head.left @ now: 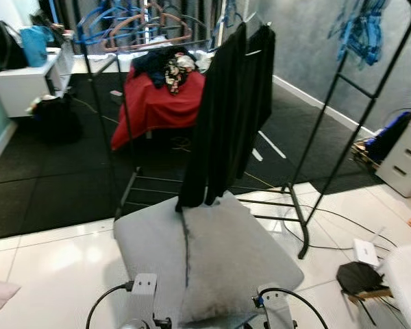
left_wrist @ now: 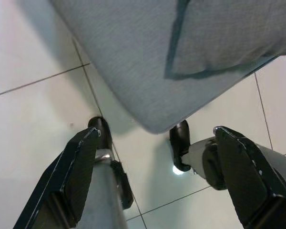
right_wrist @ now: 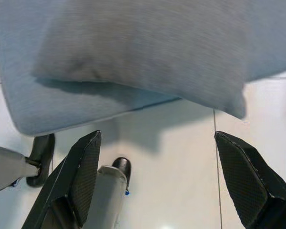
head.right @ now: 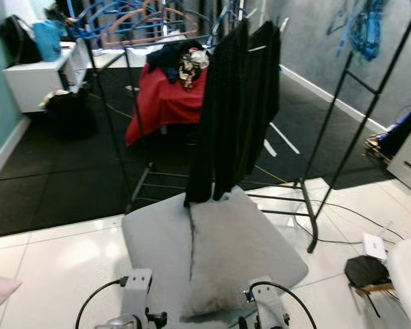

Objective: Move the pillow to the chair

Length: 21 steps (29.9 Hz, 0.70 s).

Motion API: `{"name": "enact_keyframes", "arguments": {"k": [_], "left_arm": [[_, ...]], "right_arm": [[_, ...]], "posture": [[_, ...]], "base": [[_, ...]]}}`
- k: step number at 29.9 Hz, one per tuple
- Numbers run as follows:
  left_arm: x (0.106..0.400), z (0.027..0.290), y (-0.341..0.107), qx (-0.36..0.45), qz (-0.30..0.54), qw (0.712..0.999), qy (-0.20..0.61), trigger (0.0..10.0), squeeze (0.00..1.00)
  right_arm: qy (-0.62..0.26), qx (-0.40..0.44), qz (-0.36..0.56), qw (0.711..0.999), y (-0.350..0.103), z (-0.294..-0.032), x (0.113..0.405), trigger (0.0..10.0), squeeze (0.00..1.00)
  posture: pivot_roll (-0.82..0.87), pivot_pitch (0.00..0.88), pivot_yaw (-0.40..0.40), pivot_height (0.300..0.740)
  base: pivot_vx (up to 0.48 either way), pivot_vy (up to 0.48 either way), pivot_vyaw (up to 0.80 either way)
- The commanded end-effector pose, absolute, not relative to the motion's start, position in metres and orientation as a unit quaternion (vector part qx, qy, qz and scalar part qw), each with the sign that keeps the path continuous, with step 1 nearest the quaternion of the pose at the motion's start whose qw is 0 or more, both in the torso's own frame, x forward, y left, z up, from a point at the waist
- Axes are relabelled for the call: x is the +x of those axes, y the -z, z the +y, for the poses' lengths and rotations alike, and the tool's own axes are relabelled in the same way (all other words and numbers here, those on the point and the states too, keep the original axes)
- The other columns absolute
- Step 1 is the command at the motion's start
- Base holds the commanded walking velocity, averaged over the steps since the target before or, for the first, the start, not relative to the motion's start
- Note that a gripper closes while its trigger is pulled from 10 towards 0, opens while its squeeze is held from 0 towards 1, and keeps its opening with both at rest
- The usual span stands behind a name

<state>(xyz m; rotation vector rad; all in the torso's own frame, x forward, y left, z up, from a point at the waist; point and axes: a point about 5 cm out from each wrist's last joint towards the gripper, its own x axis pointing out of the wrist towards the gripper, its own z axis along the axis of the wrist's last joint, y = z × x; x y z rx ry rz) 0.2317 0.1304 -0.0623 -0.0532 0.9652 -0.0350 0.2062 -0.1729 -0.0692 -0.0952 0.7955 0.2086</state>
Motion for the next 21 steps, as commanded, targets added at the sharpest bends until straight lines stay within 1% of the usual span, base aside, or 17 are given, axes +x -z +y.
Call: {"name": "enact_keyframes", "arguments": {"k": [1,4,6,8,11,15,16,17,18,19,20,21], "left_arm": [[0.230,0.142,0.063,-0.017,0.467,0.884,0.011,10.0,0.00],[0.233,0.152,0.061,-0.014,0.464,0.886,0.008,10.0,0.00],[0.236,0.151,0.060,-0.014,0.462,0.887,0.008,10.0,0.00],[0.240,0.143,0.057,-0.014,0.458,0.889,0.011,10.0,0.00],[0.244,0.136,0.055,-0.016,0.456,0.890,0.013,10.0,0.00],[0.246,0.131,0.053,-0.017,0.454,0.891,0.015,10.0,0.00],[0.248,0.126,0.052,-0.017,0.452,0.892,0.016,10.0,0.00],[0.246,0.130,0.053,-0.017,0.453,0.891,0.015,10.0,0.00],[0.244,0.134,0.054,-0.017,0.454,0.891,0.013,10.0,0.00],[0.244,0.134,0.054,-0.017,0.454,0.891,0.013,10.0,0.00],[0.242,0.139,0.056,-0.017,0.455,0.890,0.012,10.0,0.00],[0.240,0.143,0.057,-0.017,0.456,0.890,0.010,10.0,0.00]], "right_arm": [[-0.089,-0.015,0.380,0.921,0.070,-0.170,0.205,10.0,0.00],[-0.065,0.063,0.365,0.927,0.069,-0.166,0.204,10.0,0.00],[-0.062,0.086,0.361,0.926,0.069,-0.165,0.203,10.0,0.00],[-0.060,0.114,0.356,0.925,0.069,-0.163,0.203,10.0,0.00],[-0.059,0.136,0.350,0.925,0.069,-0.161,0.203,10.0,0.00],[-0.059,0.136,0.346,0.926,0.068,-0.161,0.204,10.0,0.00],[-0.056,0.131,0.320,0.937,0.051,-0.169,0.234,10.0,0.00],[-0.052,0.121,0.279,0.951,0.012,-0.183,0.285,10.0,0.00],[-0.045,0.119,0.245,0.961,-0.023,-0.192,0.319,10.0,0.00],[-0.045,0.119,0.245,0.961,-0.023,-0.192,0.319,10.0,0.00],[-0.040,0.121,0.223,0.966,-0.047,-0.198,0.338,10.0,0.00],[-0.033,0.122,0.214,0.969,-0.057,-0.202,0.345,10.0,0.00]], "posture": [[-0.15,0.012,-0.093,0.723],[-0.15,0.013,-0.091,0.723],[-0.15,0.013,-0.091,0.723],[-0.15,0.013,-0.091,0.714],[-0.14,0.012,-0.091,0.704],[-0.14,0.012,-0.091,0.699],[-0.14,0.011,-0.091,0.694],[-0.14,0.009,-0.092,0.689],[-0.14,0.007,-0.093,0.684],[-0.14,0.007,-0.093,0.684],[-0.14,0.005,-0.092,0.679],[-0.14,0.001,-0.092,0.674]], "base": [[0.000,0.000,0.00],[0.000,0.000,0.00],[0.000,0.000,0.00],[0.000,0.000,0.00],[0.000,0.000,0.00],[0.000,0.000,0.00],[0.000,0.000,0.00],[0.000,0.000,0.00],[0.000,0.000,0.00],[0.000,0.000,0.00],[0.000,0.000,0.00],[0.000,0.000,0.00]]}}
